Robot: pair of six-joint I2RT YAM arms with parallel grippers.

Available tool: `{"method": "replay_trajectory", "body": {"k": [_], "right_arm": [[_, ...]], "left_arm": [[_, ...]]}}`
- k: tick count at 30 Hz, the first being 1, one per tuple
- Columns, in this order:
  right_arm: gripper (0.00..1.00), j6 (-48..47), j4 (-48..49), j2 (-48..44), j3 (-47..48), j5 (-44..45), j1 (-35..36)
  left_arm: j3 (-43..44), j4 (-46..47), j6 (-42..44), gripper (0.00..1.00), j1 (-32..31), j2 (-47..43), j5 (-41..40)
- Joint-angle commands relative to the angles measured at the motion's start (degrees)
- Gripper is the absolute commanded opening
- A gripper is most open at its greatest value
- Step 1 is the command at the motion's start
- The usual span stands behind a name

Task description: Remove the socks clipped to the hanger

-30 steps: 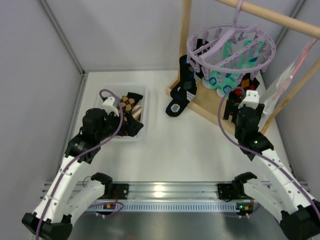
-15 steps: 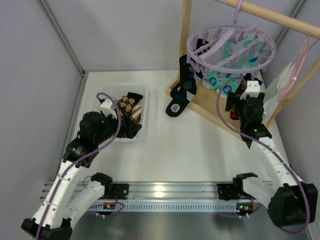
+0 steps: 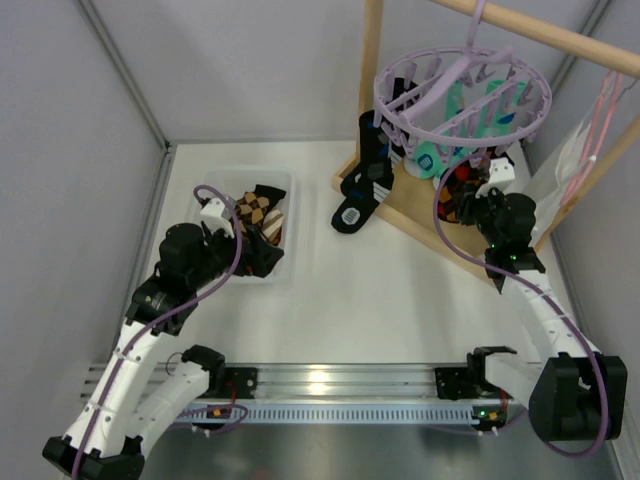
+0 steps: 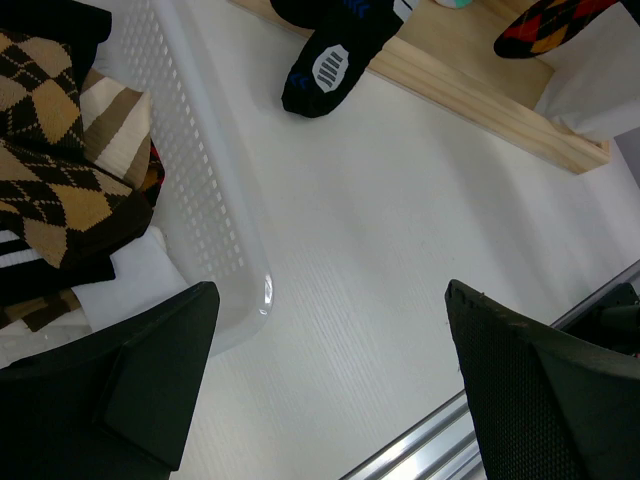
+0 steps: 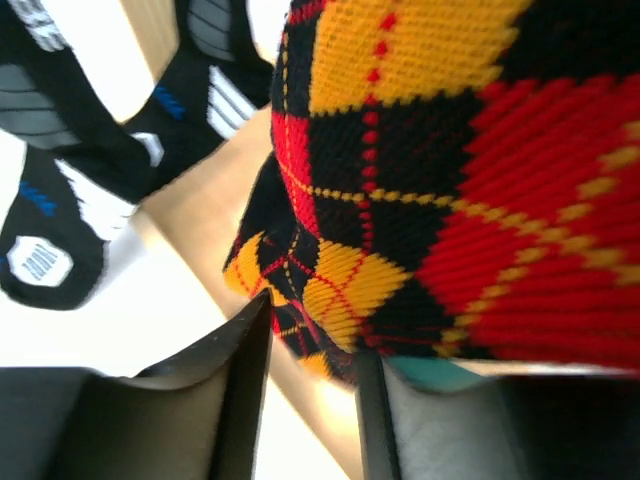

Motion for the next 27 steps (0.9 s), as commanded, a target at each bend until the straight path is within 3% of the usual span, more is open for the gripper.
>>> {"method": "replay_trajectory", "body": {"k": [1, 3, 7, 9, 10, 15, 21, 24, 25, 27], "right_arm": [[0.32, 1.4, 6.7, -1.3, -0.8, -5.3, -0.6], [0.32, 2.0, 7.2, -1.1, -0.8, -6.1, -0.6], [0.14, 6.3, 9.1, -1.8, -2.2, -7.0, -0.7], [0.11, 7.9, 11.3, -2.5, -3.9, -7.6, -0.5], [0.01, 8.4, 11.7, -3.2, -4.4, -7.4, -0.2], [0.00, 10.0, 12.9, -5.5, -7.0, -1.9, 4.2], [0.00, 12.2, 15.2, -10.5, -11.1, 17.0, 18.1], [0.00, 12.3, 15.9, -11.3, -11.1, 24.6, 25.0], [0.00, 12.0, 16.2, -11.3, -11.1, 28.3, 28.7], [0.00, 10.6, 17.2, -10.5, -10.9, 35.4, 34.6]], "left_arm": [[-0.4, 2.4, 0.2, 0.98, -0.1, -0.5, 1.1], [-0.3, 2.5, 0.1, 0.98, -0.1, -0.4, 0.9], [-0.2, 2.4, -0.6, 0.98, -0.1, -0.4, 1.0], [0.0, 2.5, -0.9, 0.98, -0.1, -0.1, 1.2], [0.2, 2.5, -1.2, 0.98, -0.1, 0.0, 1.4], [2.7, 2.5, -4.4, 0.98, -0.1, 0.3, 1.3], [12.4, 2.5, -8.8, 0.98, -1.5, 6.1, -1.9], [18.5, 2.4, -9.5, 0.98, -7.6, 10.7, -11.5], [20.1, 2.5, -9.3, 0.98, -13.3, 12.1, -14.4], [25.7, 2.2, -8.5, 0.98, -24.4, 16.8, -27.6]]}}
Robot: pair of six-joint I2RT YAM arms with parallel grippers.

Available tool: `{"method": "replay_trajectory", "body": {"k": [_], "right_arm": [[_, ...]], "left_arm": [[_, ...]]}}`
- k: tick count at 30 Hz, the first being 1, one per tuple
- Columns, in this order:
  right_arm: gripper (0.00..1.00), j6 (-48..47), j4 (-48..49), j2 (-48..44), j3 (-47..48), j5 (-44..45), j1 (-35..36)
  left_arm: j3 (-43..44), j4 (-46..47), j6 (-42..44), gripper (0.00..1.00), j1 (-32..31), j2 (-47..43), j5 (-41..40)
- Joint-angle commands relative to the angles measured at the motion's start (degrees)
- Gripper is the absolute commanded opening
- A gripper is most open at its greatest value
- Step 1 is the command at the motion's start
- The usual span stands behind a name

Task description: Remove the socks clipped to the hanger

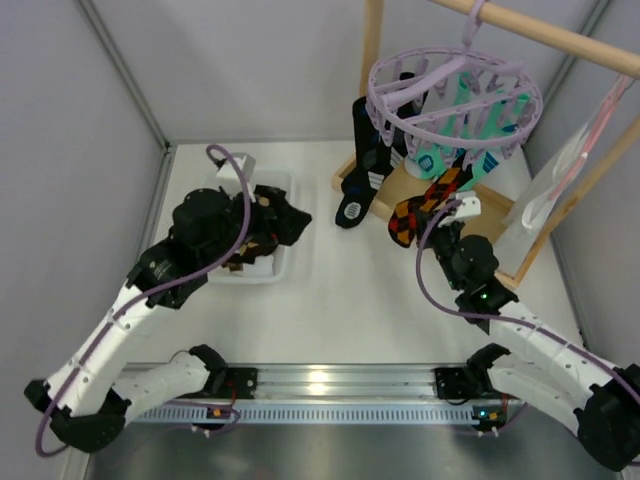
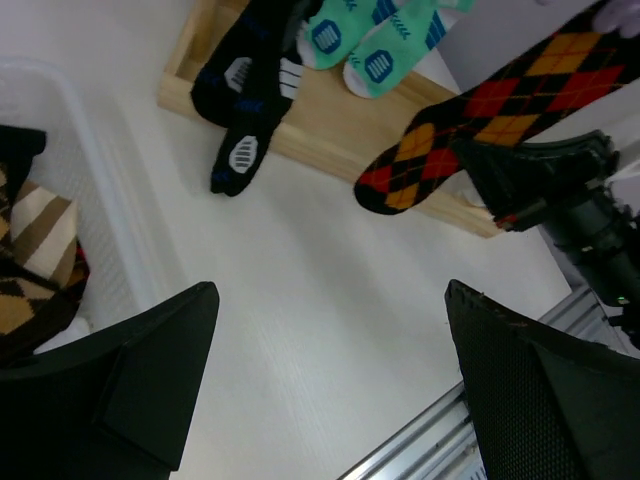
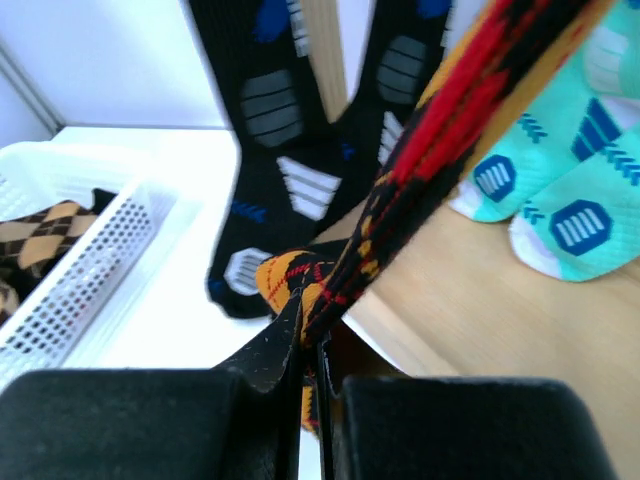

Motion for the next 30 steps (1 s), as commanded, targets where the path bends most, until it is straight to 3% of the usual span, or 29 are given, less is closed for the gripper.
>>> {"method": "replay_trajectory", "body": {"k": [1, 3, 6, 10, 14, 25, 30], "right_arm": [[0.00, -0.8, 5.1, 0.5, 0.7, 17.0, 9.2], [0.00, -2.1, 5.7, 1.8, 1.8, 22.1, 13.1], [0.00, -3.3, 6.1, 6.2, 4.2, 31.4, 20.9], [0.00, -4.2, 7.4, 9.1, 6.0, 35.8, 25.2], [0.00, -4.9, 7.9, 11.3, 7.9, 37.0, 26.8], [0.00, -5.2, 9.0, 12.1, 9.7, 36.2, 30.4], [0.00, -5.6, 8.2, 11.9, 9.7, 35.9, 30.8]], "left_arm": [[9.2, 1.9, 1.0, 0.98, -15.2, 6.7, -20.2], [16.0, 1.2, 2.0, 0.98, -20.4, 12.2, -27.0], [25.6, 0.0, 4.3, 0.98, -25.6, 19.3, -29.5], [36.5, -0.7, 9.7, 0.98, -26.4, 26.8, -31.2], [49.3, -0.5, 15.3, 0.98, -26.4, 36.5, -24.9], [64.8, 0.0, 19.8, 0.98, -26.9, 51.4, -23.8], [68.0, 0.2, 17.6, 0.91, -27.0, 55.5, -19.8]]}}
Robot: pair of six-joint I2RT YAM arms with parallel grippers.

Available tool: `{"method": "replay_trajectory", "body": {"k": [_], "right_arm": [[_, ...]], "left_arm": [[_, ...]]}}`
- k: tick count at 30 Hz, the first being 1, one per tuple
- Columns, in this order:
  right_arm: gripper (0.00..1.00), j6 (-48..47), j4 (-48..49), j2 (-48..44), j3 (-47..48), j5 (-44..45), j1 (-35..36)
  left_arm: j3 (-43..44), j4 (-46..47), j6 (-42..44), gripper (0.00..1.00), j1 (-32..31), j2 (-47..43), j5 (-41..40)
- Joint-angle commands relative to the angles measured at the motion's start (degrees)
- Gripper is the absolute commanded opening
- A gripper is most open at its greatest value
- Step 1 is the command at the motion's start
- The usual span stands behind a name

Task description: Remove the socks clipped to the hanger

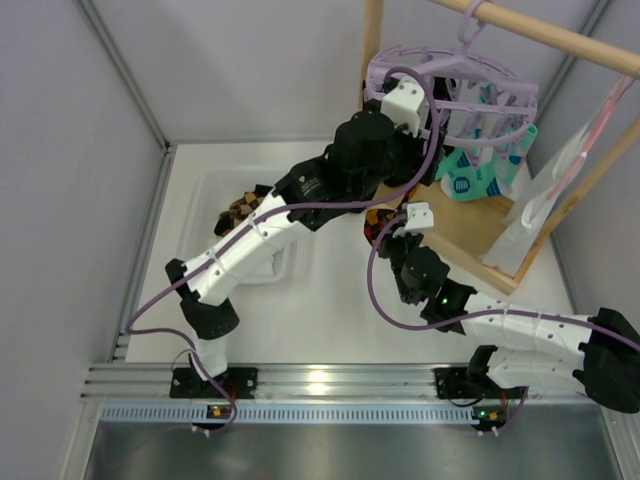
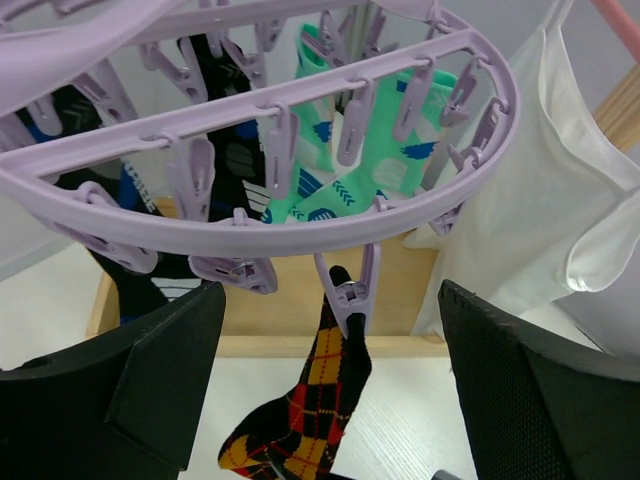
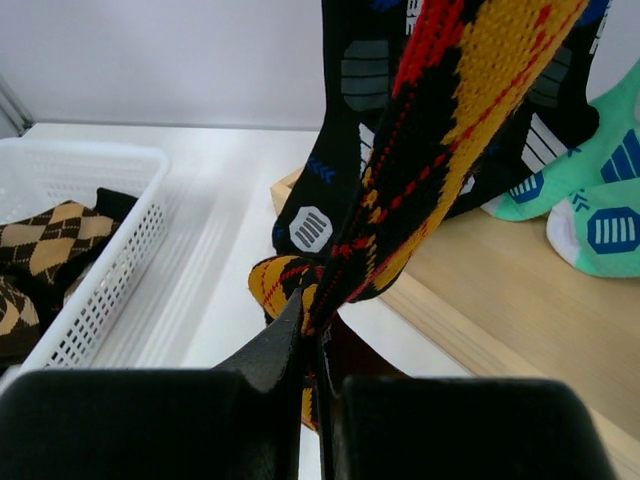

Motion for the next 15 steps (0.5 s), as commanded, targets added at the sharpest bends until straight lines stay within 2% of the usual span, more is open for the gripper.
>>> {"method": "replay_trajectory", "body": {"k": [1, 2, 7, 9, 12, 13, 15], "right_arm": [[0.00, -0.4, 2.2, -0.9, 1.9, -0.1, 1.4], [0.00, -0.5, 2.0, -0.9, 1.9, -0.1, 1.4], [0.00, -0.5, 1.7, -1.4, 2.0, -0.6, 1.4], [0.00, -0.5, 1.3, -1.1, 2.4, -0.7, 1.4], [0.00, -0.5, 1.2, -0.7, 2.7, -0.9, 1.4], [0.00, -0.6, 0.9, -0.6, 2.8, -0.9, 1.4], [0.00, -0.6, 0.8, -0.1, 3.2, -0.8, 1.4]], "left_arm": [[3.6, 1.2, -1.0, 0.88, -0.2, 0.6, 2.8], [3.6, 1.3, -1.1, 0.84, -0.2, 1.1, 3.0], [3.7, 1.6, -1.7, 0.79, -0.2, 3.1, 1.2], [3.5, 1.6, -2.4, 0.73, -0.2, 3.2, 1.3], [3.6, 1.6, -3.0, 0.70, -0.4, 3.7, 2.0], [3.6, 1.6, -3.2, 0.63, -0.3, 3.8, 2.3], [3.7, 1.7, -3.2, 0.61, -0.5, 4.3, 2.4]]}}
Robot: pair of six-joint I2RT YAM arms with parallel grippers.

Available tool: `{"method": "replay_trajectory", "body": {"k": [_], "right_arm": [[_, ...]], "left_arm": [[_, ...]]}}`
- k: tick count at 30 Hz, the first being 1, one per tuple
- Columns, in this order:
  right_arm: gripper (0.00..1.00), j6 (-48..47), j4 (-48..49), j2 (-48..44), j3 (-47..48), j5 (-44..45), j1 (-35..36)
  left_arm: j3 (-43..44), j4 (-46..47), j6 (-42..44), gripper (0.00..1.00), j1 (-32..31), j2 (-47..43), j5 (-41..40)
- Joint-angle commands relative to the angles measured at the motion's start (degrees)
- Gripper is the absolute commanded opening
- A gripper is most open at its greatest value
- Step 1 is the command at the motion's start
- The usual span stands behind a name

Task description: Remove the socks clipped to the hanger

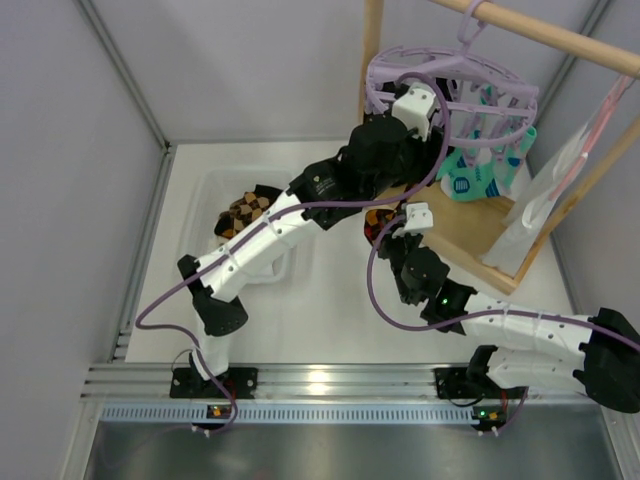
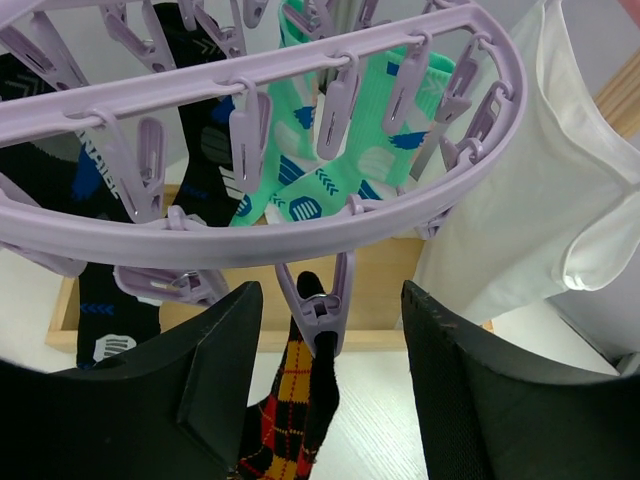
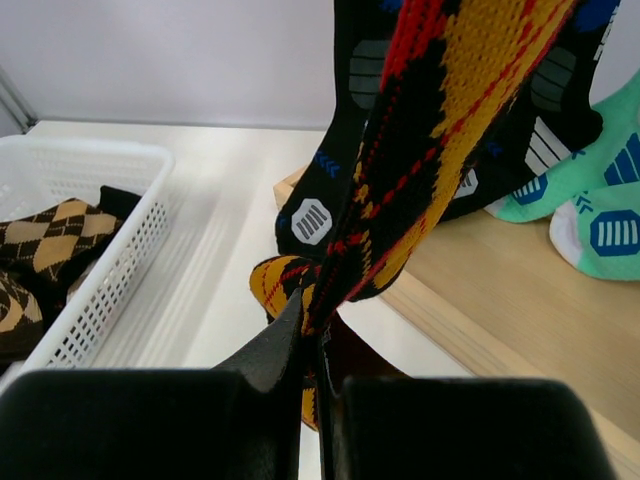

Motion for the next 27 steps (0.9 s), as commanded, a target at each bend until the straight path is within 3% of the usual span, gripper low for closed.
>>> {"method": "replay_trajectory", "body": {"k": [1, 13, 18, 23, 27], "right_arm": [[0.00, -0.4, 1.0, -0.1, 3.1, -0.7, 1.2], [0.00, -1.4, 1.6, -0.6, 2.7, -1.5, 2.5], [0.00, -1.6, 1.7, -1.0, 2.2, -1.4, 2.9], [0.00, -1.0, 1.6, -2.9, 0.4, -0.9, 3.1], [0.00, 0.5, 1.0, -5.4, -3.3, -1.0, 3.1]], "left_arm": [[2.3, 1.9, -0.7, 0.62, -0.4, 0.6, 0.3], [3.8, 3.9, 2.5, 0.61, -0.2, 3.2, -2.8], [5.0, 4.2, 3.4, 0.44, -0.2, 4.5, -3.6], [4.9, 4.3, 3.6, 0.15, -0.1, 4.5, -4.7], [3.6, 4.3, 3.7, 0.14, -0.1, 3.7, -4.9]]}}
